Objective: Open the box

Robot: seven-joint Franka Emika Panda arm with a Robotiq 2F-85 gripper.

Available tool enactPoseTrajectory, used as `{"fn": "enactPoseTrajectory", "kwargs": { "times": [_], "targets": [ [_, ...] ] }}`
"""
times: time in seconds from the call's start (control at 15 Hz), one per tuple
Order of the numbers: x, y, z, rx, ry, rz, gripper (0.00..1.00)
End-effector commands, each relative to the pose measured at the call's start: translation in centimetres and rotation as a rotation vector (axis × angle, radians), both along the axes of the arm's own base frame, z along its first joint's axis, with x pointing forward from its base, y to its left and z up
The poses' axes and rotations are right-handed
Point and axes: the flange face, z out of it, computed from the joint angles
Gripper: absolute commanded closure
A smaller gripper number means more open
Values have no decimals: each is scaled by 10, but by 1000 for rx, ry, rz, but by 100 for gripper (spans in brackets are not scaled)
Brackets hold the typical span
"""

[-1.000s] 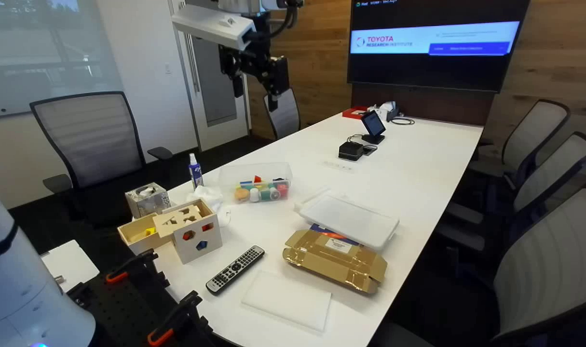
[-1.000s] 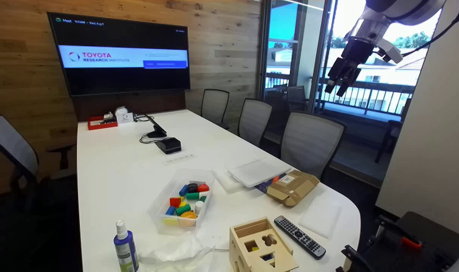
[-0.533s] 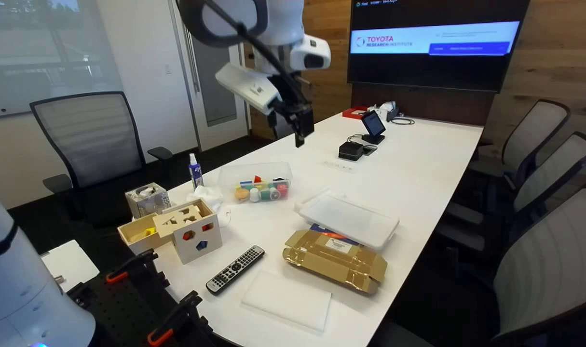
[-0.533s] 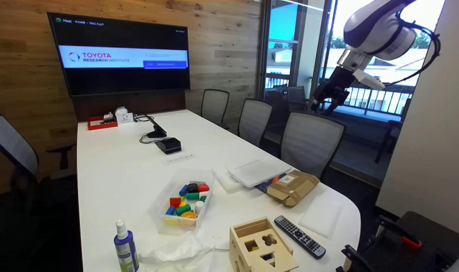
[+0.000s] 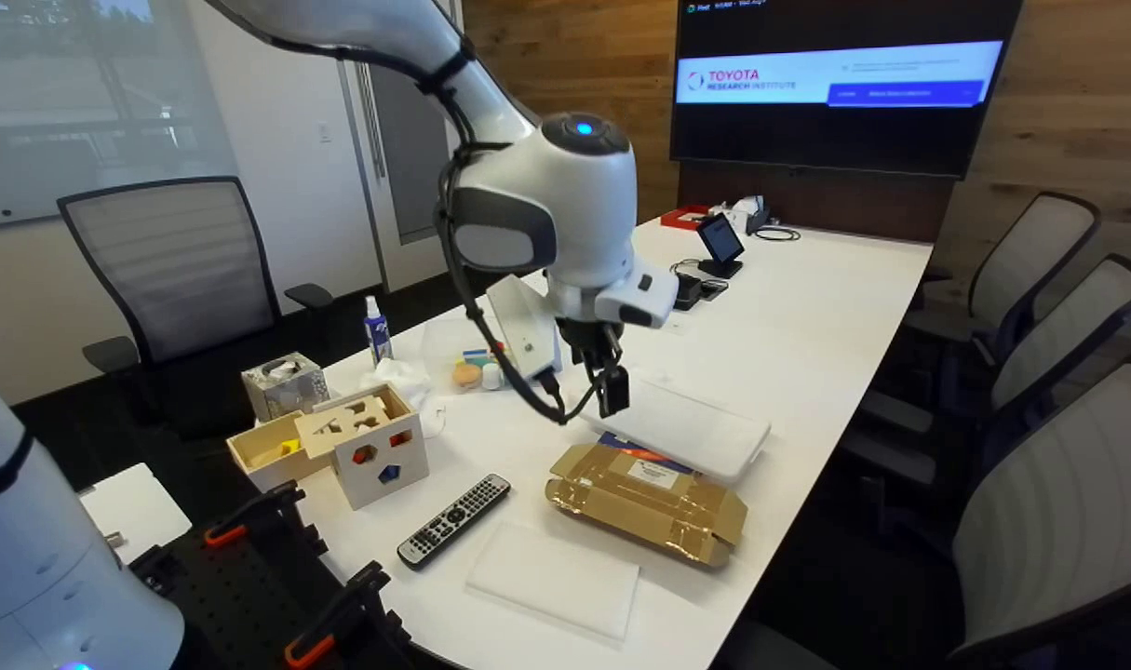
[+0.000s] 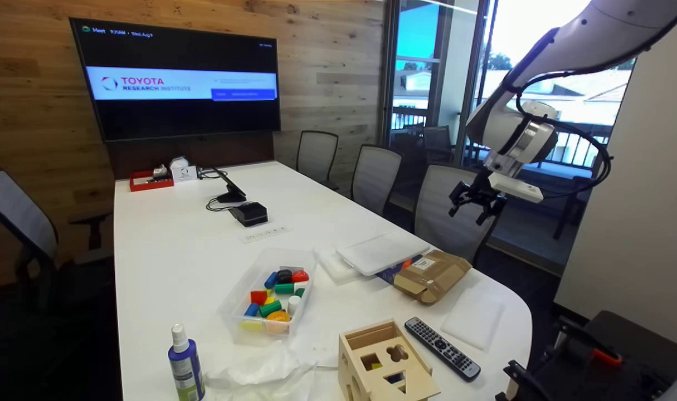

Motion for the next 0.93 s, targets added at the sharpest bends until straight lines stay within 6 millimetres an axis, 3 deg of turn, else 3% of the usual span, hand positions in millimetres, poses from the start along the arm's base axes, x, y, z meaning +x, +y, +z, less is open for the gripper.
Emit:
{"fn": "enactPoseTrajectory", "kwargs": {
  "times": [0.0,0.53,0.87],
  "targets": [
    [-2,-20,-52,88,-2,-106,0],
    [-16,-48,-164,274,-58,-271,0],
    [-11,-60,-210,298,-94,-309,0]
  ]
}}
